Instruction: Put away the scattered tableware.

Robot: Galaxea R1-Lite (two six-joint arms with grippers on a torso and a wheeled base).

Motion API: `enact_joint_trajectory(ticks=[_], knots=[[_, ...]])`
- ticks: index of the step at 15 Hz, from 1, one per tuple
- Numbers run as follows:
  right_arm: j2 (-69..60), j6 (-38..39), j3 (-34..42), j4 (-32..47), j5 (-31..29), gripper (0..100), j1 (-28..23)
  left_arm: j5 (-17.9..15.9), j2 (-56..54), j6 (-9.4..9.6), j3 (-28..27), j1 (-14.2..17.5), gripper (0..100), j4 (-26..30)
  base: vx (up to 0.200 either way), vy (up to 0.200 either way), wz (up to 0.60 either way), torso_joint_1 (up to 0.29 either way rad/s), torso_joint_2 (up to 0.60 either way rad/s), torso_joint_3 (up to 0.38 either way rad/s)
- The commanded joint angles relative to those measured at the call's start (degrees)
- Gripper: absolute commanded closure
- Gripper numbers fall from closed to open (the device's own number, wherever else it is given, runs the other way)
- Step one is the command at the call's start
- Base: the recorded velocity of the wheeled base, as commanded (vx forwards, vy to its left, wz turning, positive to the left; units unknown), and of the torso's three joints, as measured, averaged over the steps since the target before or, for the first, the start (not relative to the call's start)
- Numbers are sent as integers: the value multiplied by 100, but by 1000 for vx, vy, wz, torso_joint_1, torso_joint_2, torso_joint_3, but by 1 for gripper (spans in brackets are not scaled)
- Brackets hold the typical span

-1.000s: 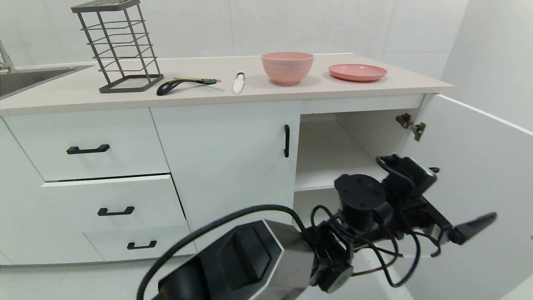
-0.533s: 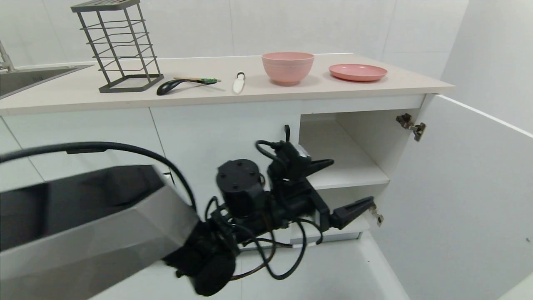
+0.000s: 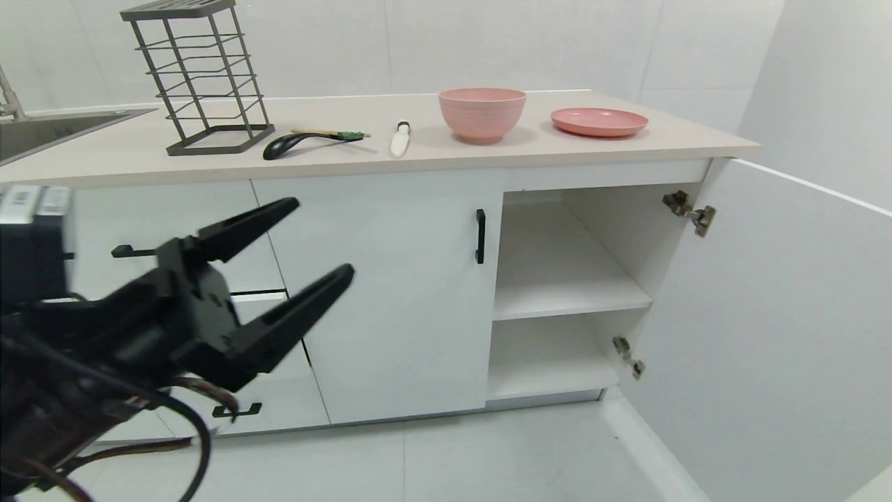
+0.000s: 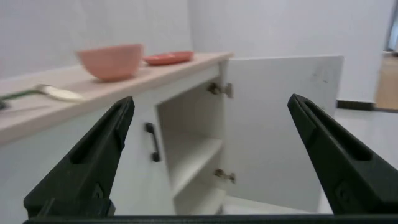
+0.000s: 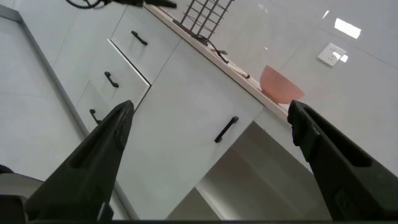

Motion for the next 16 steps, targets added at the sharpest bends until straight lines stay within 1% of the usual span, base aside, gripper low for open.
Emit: enact_joint_trajectory(ticks=[1, 2, 3, 4, 5, 6, 7, 8, 9, 10, 11, 12, 13, 14, 15, 16], knots=[[-1802, -1, -487, 1417, -62, 0, -66, -12, -1528, -6, 669, 851, 0, 150, 0, 0, 0, 0, 0, 0], [-2189, -1, -610, 1892, -53, 0, -84, -3, -1950, -6, 810, 974, 0, 467, 0, 0, 0, 0, 0, 0], [-2400, -36, -584, 2059, -9, 0, -66, -3, -2398, -6, 916, 1044, 0, 880, 0, 0, 0, 0, 0, 0], [-2400, -63, -575, 2033, 9, 0, -13, -3, -2697, -6, 968, 1071, 0, 1170, 0, 0, 0, 0, 0, 0], [-2374, -54, -619, 2156, 17, 0, 470, -3, -3488, -6, 995, 1106, 0, 2022, 0, 0, 0, 0, 0, 0], [-2180, -54, -654, 2252, -53, 0, 690, 5, -4050, -6, 924, 1141, 0, 2752, 0, 0, 0, 0, 0, 0], [-2031, -71, -575, 2244, -185, 0, 690, 5, -4630, -6, 863, 1255, 0, 3534, 0, 0, 0, 0, 0, 0], [-2172, -89, -250, 2244, -343, 0, 681, -3, -5263, -6, 845, 1405, 0, 4404, 0, 0, 0, 0, 0, 0], [-2426, -89, -39, 2270, -387, 0, 672, -3, -5641, -6, 836, 1484, 0, 4888, 0, 0, 0, 0, 0, 0], [-2831, 8, 84, 2665, -431, 0, 505, -3, -6432, -6, 757, 1695, 0, 5986, 0, 0, 0, 0, 0, 0], [-2883, 43, 84, 2955, -483, 0, 479, -3, -6705, -6, 731, 1827, 0, 6426, 0, 0, 0, 0, 0, 0], [-2883, 104, 84, 3544, -1318, 0, 479, 5, -7223, 20, 713, 2178, 0, 7208, 0, 0, 0, 0, 0, 0], [-2883, 113, 84, 3782, -1688, 0, 479, 5, -7364, 64, 749, 2319, 0, 7366, 0, 0, 0, 0, 0, 0], [-2883, 324, 84, 4652, -2725, 0, 479, -3, -7856, 284, 1003, 2741, 0, 7735, 0, 0, 0, 0, 0, 0], [-2883, 614, 67, 5135, -3314, 0, 479, 32, -8049, 381, 1162, 2837, 0, 7841, 0, 0, 0, 0, 0, 0], [-2883, 799, 40, 5179, -3604, 0, 479, 155, -8093, 504, 1258, 2811, 0, 7867, 0, 0, 0, 0, 0, 0]])
